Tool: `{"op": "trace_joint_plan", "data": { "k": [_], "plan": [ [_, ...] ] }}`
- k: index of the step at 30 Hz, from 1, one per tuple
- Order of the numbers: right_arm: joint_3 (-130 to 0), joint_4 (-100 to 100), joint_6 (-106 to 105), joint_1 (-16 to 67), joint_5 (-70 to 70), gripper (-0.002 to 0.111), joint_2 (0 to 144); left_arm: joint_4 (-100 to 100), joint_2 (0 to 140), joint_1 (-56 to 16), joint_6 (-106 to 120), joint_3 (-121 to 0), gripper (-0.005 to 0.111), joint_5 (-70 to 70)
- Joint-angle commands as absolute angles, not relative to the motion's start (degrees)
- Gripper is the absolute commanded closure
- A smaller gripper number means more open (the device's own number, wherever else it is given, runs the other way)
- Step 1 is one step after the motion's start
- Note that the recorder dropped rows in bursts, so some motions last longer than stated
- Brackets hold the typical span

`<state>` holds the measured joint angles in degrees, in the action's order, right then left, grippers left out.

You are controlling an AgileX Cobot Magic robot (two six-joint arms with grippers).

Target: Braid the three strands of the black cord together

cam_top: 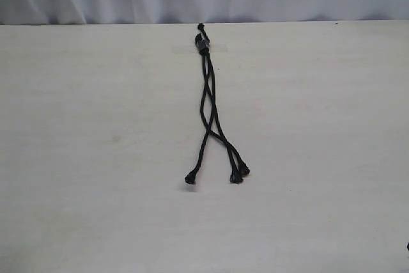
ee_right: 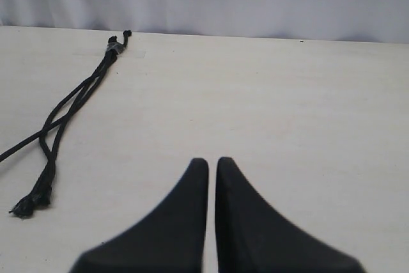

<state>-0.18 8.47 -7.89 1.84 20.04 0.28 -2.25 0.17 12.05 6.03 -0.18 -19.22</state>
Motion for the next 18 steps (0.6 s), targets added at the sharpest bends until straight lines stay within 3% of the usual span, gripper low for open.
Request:
{"op": "trace_joint_plan", "data": {
  "k": [1, 18],
  "plan": [
    [0.0, 8.53, -7.74, 1.5, 20.04, 0.104, 0.0, -2.04, 0.0, 12.22, 6.25, 0.0, 0.107, -18.07],
    [0.0, 8.53, -7.74, 1.5, 20.04, 0.104, 0.0, -2.22, 0.0, 12.22, 6.25, 0.0, 0.107, -18.89]
  ]
}}
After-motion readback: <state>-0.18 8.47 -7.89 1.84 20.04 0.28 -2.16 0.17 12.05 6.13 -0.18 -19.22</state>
